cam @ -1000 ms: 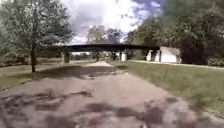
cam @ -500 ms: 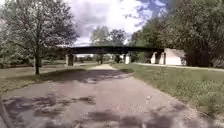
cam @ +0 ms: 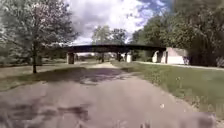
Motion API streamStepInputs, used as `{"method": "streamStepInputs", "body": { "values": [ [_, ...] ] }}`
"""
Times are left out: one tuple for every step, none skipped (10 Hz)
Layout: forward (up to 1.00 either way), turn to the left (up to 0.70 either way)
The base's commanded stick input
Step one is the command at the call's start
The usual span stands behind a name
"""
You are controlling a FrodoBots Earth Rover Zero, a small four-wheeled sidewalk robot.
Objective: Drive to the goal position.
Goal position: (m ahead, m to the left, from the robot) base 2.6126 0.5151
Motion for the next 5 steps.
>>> {"method": "streamStepInputs", "body": {
  "values": [
    [0.00,0.00],
    [0.00,0.00],
    [0.00,0.00],
    [0.00,0.00],
    [0.00,0.00]
  ]
}}
